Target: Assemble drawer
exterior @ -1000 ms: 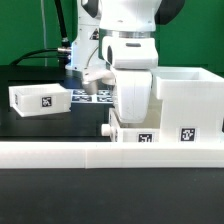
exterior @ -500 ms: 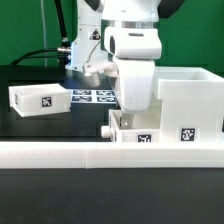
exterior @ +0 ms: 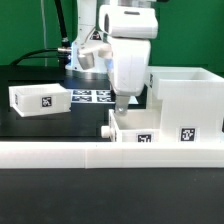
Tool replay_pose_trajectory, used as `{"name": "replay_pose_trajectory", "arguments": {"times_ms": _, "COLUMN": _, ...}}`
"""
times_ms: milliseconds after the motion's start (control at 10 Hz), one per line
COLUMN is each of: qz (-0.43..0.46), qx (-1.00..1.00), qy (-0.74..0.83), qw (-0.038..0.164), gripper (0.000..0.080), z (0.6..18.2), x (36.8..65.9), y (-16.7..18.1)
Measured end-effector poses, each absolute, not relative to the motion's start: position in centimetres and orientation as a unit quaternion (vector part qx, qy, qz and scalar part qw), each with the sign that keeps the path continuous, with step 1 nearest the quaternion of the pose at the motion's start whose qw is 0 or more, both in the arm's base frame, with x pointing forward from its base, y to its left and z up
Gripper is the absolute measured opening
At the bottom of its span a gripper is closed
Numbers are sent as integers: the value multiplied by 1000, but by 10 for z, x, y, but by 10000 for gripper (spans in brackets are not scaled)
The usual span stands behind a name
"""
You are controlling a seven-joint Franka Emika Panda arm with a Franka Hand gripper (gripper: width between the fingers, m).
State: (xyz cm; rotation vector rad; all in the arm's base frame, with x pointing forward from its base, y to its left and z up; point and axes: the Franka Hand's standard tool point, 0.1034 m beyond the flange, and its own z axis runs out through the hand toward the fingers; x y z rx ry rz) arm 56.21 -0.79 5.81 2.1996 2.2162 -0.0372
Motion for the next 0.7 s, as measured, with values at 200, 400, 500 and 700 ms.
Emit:
{"name": "replay_pose_trajectory", "arguments": {"times_ms": 200, "qz": -15, "qx": 706, "qy": 708, "qw": 10, "gripper": 648, "z": 60, "x": 565, "y": -21}}
{"name": "replay_pose_trajectory", "arguments": {"times_ms": 400, "qz": -15, "qx": 704, "qy": 710, "qw": 8, "gripper": 648, "z": 59, "x": 564, "y": -24}}
{"name": "replay_pose_trajectory", "arguments": {"times_ms": 500, "qz": -16, "qx": 704, "qy": 710, "qw": 7, "gripper": 648, "z": 58, "x": 564, "y": -24}}
{"name": "replay_pose_trajectory", "arguments": {"times_ms": 700, "qz": 6, "qx": 687, "qy": 726, "qw": -20, "gripper": 648, "z": 46, "x": 570, "y": -37}}
